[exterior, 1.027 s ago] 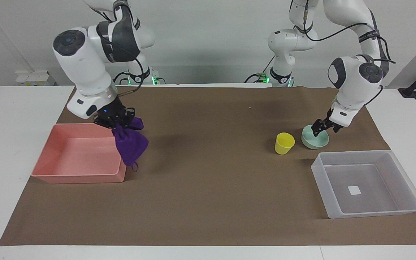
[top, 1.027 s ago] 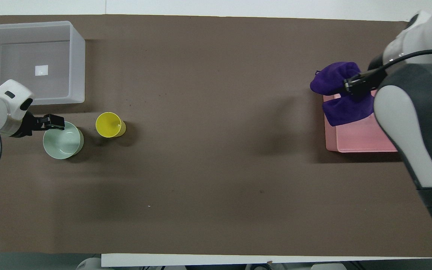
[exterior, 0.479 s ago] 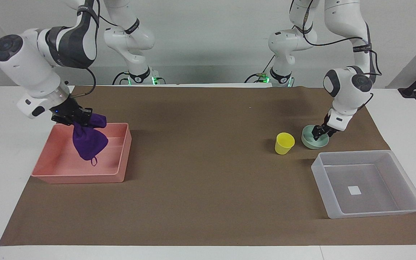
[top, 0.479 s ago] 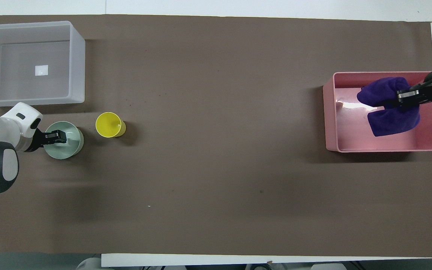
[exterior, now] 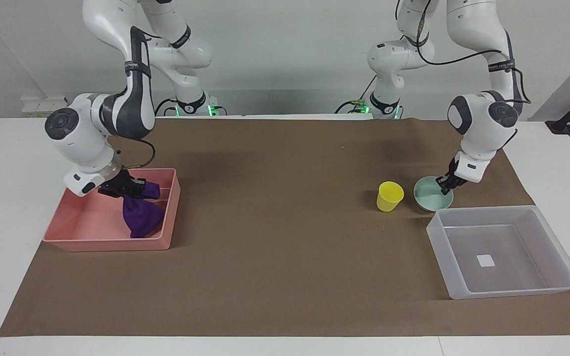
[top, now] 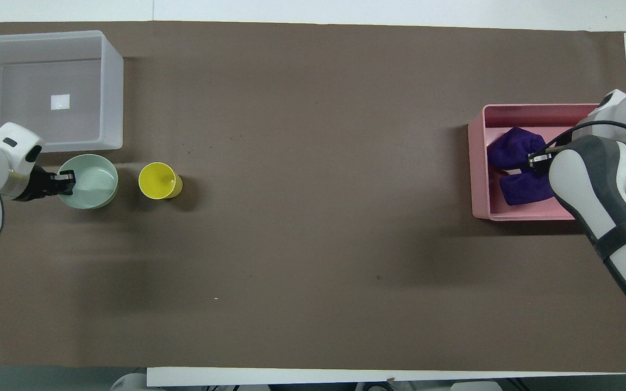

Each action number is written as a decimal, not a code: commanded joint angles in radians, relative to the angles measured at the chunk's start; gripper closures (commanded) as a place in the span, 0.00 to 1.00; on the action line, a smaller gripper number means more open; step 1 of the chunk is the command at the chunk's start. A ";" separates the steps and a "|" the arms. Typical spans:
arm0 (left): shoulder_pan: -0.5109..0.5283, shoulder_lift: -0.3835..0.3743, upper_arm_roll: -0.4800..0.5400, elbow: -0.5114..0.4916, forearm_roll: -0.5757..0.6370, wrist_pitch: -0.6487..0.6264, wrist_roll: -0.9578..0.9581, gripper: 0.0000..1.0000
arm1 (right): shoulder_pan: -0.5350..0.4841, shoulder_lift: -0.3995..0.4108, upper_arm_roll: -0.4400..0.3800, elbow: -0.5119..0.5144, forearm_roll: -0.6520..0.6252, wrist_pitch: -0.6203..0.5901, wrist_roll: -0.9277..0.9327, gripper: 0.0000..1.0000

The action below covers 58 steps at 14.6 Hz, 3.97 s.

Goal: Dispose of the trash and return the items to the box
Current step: 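Lift the green bowl into the clear box while the right gripper releases cloth, then release the bowl in the clear box and withdraw the left gripper, then reach the left gripper to the yellow cup and grasp it, then carry the yellow cup into the clear box and release it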

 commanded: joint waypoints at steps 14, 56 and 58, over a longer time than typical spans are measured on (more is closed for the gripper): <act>0.037 0.353 0.014 0.446 -0.190 0.178 -0.014 1.00 | 0.115 -0.065 0.029 0.349 -0.013 -0.503 0.104 0.03; -0.258 0.146 0.013 0.334 -0.092 -0.105 -0.274 1.00 | 0.101 -0.276 0.021 0.283 -0.011 -0.649 0.033 0.01; -0.216 0.215 0.016 0.488 -0.087 -0.119 -0.284 1.00 | 0.103 -0.276 0.021 0.283 -0.011 -0.636 0.035 0.01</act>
